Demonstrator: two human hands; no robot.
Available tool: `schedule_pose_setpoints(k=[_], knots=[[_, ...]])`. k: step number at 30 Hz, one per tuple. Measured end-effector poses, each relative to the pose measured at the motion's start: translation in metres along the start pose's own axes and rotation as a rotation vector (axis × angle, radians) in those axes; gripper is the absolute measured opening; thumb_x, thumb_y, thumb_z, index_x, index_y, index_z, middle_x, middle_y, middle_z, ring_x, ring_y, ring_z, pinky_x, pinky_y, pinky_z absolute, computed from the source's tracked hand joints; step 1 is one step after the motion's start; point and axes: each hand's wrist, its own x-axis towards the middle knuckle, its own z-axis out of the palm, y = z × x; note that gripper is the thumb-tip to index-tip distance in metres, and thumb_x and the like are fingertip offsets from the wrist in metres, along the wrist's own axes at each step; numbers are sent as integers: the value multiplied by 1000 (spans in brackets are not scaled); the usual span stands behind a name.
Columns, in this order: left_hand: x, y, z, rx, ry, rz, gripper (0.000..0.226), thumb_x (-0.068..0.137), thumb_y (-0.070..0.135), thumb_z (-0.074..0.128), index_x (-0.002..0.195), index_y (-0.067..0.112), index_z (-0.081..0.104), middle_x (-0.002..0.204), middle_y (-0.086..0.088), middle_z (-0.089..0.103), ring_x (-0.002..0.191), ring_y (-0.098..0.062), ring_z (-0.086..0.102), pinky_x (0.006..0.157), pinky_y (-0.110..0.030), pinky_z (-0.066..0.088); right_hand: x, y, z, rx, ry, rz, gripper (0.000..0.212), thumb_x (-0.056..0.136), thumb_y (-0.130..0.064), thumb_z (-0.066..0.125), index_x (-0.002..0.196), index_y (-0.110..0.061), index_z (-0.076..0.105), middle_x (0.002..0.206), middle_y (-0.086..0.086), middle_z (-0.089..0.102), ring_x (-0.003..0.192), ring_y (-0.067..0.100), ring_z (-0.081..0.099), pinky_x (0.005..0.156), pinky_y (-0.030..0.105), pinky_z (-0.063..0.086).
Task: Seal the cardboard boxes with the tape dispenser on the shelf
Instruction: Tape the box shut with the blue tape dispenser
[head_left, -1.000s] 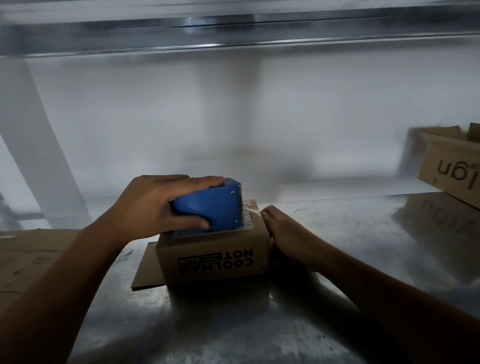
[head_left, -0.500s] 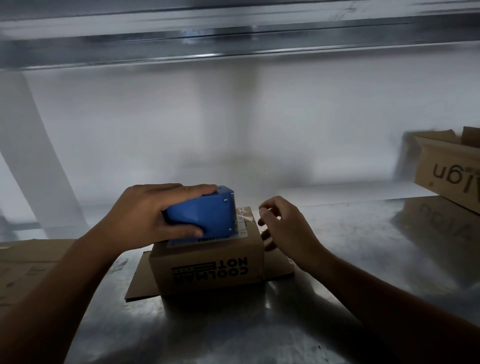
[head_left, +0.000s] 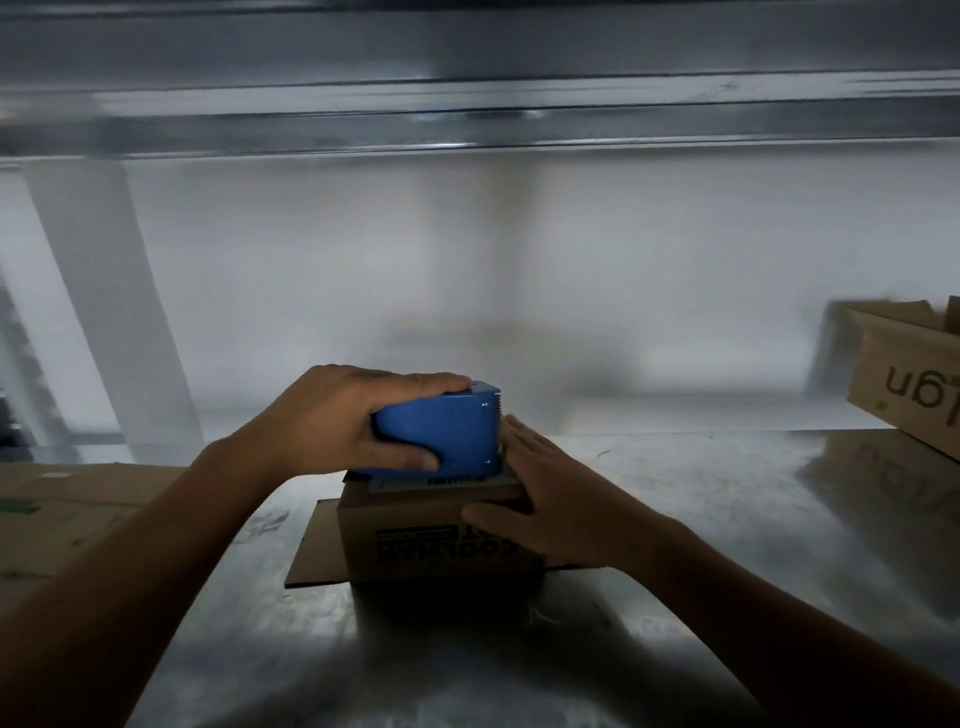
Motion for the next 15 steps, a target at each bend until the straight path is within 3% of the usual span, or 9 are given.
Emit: schedule_pose_setpoints(k=[4,6,8,10,15], knots=[[16,-5,-19,-26,-103,-16,75,71,83,62,138,74,32,95,47,59,78,11,61,70,-8,44,3,3,-1,-48,-30,12,99,82,-86,46,160,-35,13,168,-9,17,152,12,20,122,45,31],[22,-12,-26,-108,-174,-17,76,71,80,67,140,70,36,102,51,56,85,17,61,70,-4,45,5,6,-2,-120,-77,59,109,78,-93,39,162,-31,6,170,-7,8,154,9,9,126,41,17],[22,-22,-33,-227,-238,-24,75,75,73,72,143,60,43,112,44,61,92,14,65,72,-3,47,5,7,-2,-163,-137,102,120,71,-98,30,161,-27,-5,170,-7,-1,152,5,0,117,30,5],[17,-36,-44,-327,-280,-65,71,78,64,76,143,52,49,123,31,66,101,5,68,78,-9,53,5,6,-2,-179,-156,105,121,70,-98,26,161,-26,-10,170,-7,-3,152,6,-2,114,28,7],[-4,-76,-74,-419,-375,-186,56,90,54,71,142,42,55,131,9,69,114,-18,69,92,-40,57,3,4,-5,-209,-140,83,109,76,-95,26,158,-36,-17,170,-7,3,155,11,3,121,37,17]])
